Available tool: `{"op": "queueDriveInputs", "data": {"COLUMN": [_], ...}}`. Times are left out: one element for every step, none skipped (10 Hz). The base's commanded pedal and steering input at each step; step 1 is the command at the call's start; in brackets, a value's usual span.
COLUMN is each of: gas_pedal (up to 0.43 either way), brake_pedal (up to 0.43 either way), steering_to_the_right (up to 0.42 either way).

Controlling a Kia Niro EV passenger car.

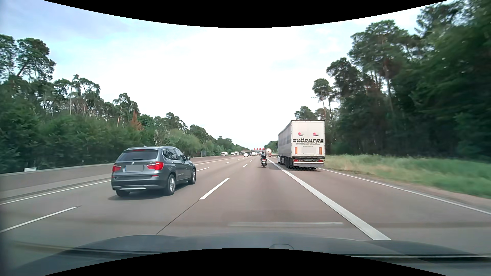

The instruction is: Follow the waypoints while adhering to traffic rules and regulations

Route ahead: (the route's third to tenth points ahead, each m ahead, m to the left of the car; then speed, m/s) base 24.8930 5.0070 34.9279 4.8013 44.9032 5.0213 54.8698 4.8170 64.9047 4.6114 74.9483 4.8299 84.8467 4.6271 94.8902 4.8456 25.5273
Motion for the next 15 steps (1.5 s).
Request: {"op": "queueDriveInputs", "data": {"gas_pedal": [0.189, 0.189, 0.189, 0.189, 0.189, 0.189, 0.189, 0.189, 0.189, 0.189, 0.189, 0.189, 0.189, 0.189, 0.189], "brake_pedal": [0.000, 0.000, 0.000, 0.000, 0.000, 0.000, 0.000, 0.000, 0.000, 0.000, 0.000, 0.000, 0.000, 0.000, 0.000], "steering_to_the_right": [-0.004, -0.004, -0.004, -0.004, -0.004, -0.004, -0.004, -0.004, -0.004, -0.004, -0.004, -0.004, -0.004, -0.004, -0.004]}}
